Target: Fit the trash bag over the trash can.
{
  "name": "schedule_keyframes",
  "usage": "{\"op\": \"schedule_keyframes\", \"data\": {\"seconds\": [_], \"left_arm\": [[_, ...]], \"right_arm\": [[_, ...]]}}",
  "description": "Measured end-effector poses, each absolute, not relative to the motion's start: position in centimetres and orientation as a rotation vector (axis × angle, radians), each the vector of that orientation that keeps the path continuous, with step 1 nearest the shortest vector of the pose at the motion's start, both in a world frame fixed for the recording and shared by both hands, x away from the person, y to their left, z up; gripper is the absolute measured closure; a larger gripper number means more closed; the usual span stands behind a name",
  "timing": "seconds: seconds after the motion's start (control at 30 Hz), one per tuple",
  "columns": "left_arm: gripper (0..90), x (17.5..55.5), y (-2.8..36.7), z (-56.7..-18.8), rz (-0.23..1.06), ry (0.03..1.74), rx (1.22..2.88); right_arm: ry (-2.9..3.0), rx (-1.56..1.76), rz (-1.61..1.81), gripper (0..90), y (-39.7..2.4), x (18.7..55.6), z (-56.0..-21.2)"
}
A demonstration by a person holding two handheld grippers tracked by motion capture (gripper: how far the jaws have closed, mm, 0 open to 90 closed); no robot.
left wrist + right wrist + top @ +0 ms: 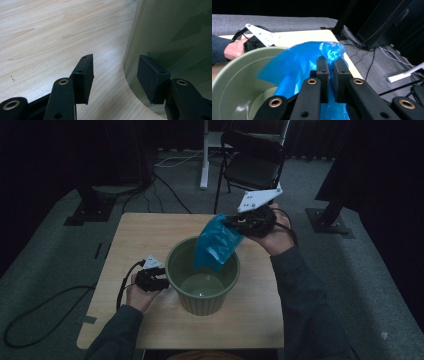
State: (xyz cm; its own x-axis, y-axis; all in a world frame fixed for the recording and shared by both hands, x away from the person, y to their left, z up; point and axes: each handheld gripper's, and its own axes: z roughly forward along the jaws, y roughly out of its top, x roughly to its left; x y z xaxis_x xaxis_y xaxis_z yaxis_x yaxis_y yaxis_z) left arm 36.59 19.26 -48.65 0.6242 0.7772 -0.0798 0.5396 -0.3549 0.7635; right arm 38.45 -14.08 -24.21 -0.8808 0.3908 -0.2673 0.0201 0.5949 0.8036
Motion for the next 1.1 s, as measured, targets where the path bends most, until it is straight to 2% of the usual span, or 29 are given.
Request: {"op": "schedule_keyframes", "data": {"seconds": [0.73,1.1], "left_arm": [[46.8,36.5,19.3,-48.6,0.377,1.028,2.052],[46.7,36.5,19.3,-48.6,0.375,1.027,2.051]], "right_arm": [[2.61,0.265,1.067,84.1,-7.4,38.6,-31.1],[2.652,0.262,1.052,83.6,-6.0,38.1,-32.9]]}}
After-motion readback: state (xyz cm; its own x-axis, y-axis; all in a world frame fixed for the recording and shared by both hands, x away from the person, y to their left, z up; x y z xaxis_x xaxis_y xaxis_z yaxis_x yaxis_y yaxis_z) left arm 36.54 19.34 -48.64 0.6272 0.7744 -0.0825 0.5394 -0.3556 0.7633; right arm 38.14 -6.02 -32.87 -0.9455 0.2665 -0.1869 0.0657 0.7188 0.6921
